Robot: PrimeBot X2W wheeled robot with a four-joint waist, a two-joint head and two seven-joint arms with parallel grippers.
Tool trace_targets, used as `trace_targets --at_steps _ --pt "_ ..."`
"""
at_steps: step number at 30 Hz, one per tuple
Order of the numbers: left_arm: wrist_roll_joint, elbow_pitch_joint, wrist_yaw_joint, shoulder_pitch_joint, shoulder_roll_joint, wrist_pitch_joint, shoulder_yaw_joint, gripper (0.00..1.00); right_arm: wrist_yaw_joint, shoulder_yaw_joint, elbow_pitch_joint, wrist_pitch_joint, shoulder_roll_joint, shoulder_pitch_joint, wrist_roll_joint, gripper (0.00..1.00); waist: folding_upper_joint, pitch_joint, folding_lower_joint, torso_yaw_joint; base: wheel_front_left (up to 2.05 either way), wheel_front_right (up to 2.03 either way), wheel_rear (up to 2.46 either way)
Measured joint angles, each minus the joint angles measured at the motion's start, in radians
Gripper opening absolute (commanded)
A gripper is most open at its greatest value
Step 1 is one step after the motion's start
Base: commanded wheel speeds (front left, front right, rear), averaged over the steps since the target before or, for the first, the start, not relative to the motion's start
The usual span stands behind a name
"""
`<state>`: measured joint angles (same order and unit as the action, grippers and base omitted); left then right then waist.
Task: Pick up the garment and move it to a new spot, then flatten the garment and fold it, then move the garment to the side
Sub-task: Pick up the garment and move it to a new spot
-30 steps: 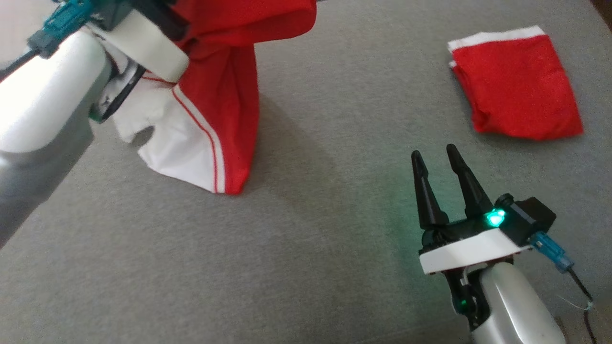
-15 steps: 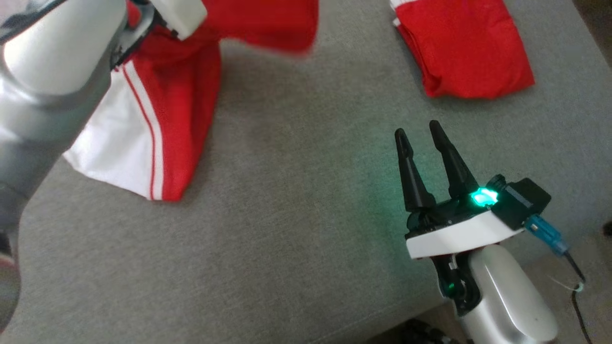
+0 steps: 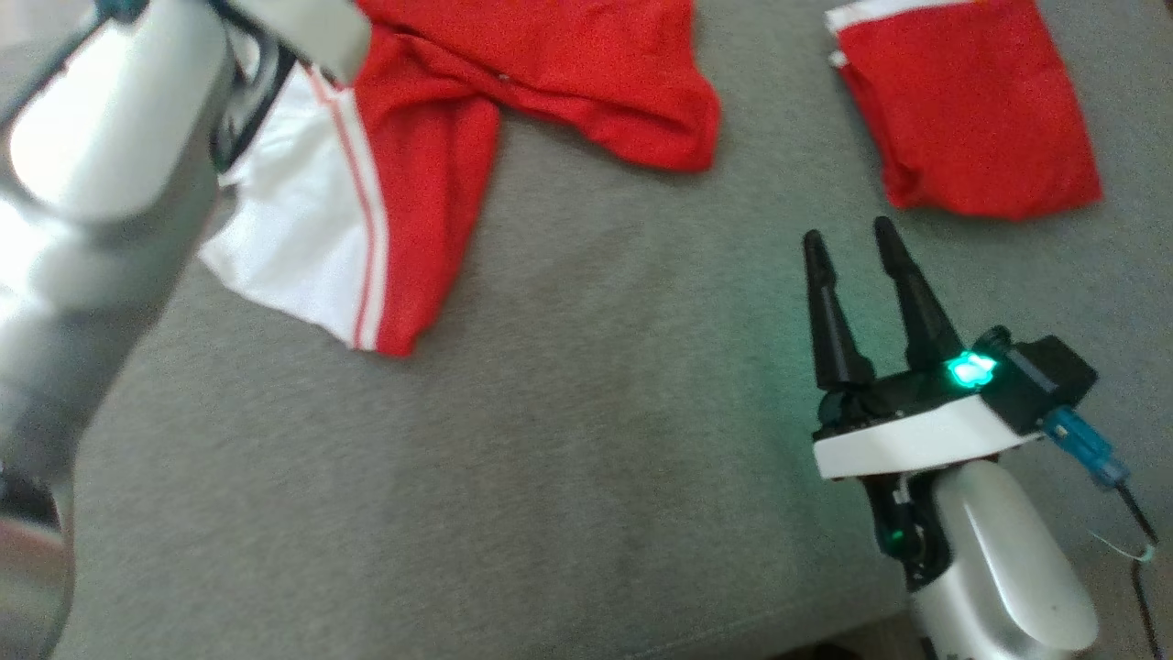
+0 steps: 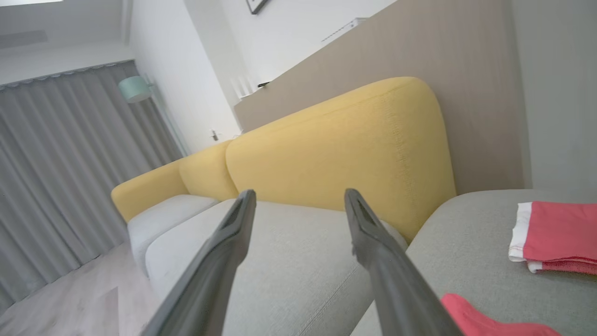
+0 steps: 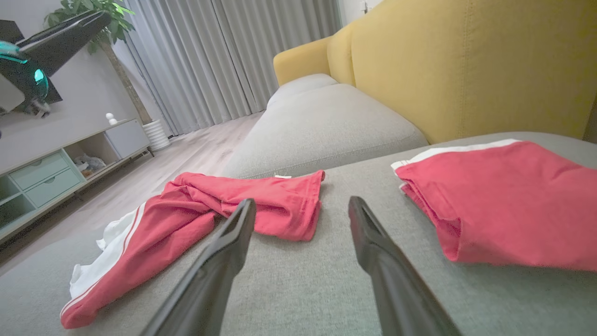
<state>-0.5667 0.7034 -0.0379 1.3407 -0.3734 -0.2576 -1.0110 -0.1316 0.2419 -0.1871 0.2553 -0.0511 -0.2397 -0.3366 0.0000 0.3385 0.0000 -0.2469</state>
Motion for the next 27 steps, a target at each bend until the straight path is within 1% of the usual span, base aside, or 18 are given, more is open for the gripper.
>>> trace_targets --at_steps 5,8,9,13,15,18,20,23,26,27 --pt "-0.004 -0.12 0.057 -0.197 -0.04 0.0 0.095 1.0 0.0 -0.063 0.0 0.0 0.0 0.01 0.041 1.0 0.0 -0.04 -0.0001 0.08 0.0 0.0 0.0" --pt "-0.01 -0.195 0.1 -0.33 -0.051 0.0 0.15 1.0 0.0 -0.097 0.0 0.0 0.0 0.029 0.065 1.0 0.0 -0.068 -0.0001 0.129 0.0 0.0 0.0" --pt "-0.01 -0.22 0.109 -0.375 -0.053 0.0 0.164 1.0 0.0 -0.106 0.0 0.0 0.0 0.038 0.07 1.0 0.0 -0.077 -0.0001 0.146 0.0 0.0 0.0" --pt "-0.01 -0.305 0.16 -0.565 -0.054 0.0 0.223 1.0 0.0 -0.14 -0.004 0.0 0.001 0.076 0.083 1.0 0.0 -0.123 -0.0002 0.199 0.0 0.0 0.0" --pt "-0.01 -0.344 0.176 -0.661 -0.05 0.0 0.245 1.0 0.0 -0.154 -0.004 0.0 0.001 0.094 0.083 1.0 0.0 -0.147 -0.0003 0.221 0.0 0.0 0.0" --pt "-0.01 -0.39 0.206 -0.796 -0.029 0.0 0.282 1.0 0.0 -0.161 -0.003 0.0 0.001 0.119 0.083 1.0 0.0 -0.178 -0.0003 0.246 0.0 0.0 0.0" --pt "-0.007 -0.409 0.215 -0.872 -0.011 0.0 0.305 1.0 0.0 -0.161 -0.002 0.0 0.001 0.135 0.083 1.0 0.0001 -0.192 -0.0003 0.258 0.0 0.0 0.0" --pt "0.012 -0.411 0.213 -0.948 0.004 0.001 0.327 1.0 0.0 -0.159 -0.002 0.0 0.002 0.145 0.083 1.0 0.0001 -0.202 -0.0004 0.262 0.0 0.0 0.0" --pt "0.035 -0.411 0.21 -0.959 0.009 0.001 0.353 1.0 0.0 -0.148 -0.001 0.0 0.002 0.145 0.083 1.0 0.0001 -0.199 0.0 0.25 0.0 0.0 0.0" --pt "0.041 -0.41 0.201 -0.954 0.011 0.001 0.362 1.0 0.0 -0.144 -0.001 0.0 0.002 0.145 0.083 1.0 0.0 -0.199 0.0 0.244 0.0 0.0 0.0"
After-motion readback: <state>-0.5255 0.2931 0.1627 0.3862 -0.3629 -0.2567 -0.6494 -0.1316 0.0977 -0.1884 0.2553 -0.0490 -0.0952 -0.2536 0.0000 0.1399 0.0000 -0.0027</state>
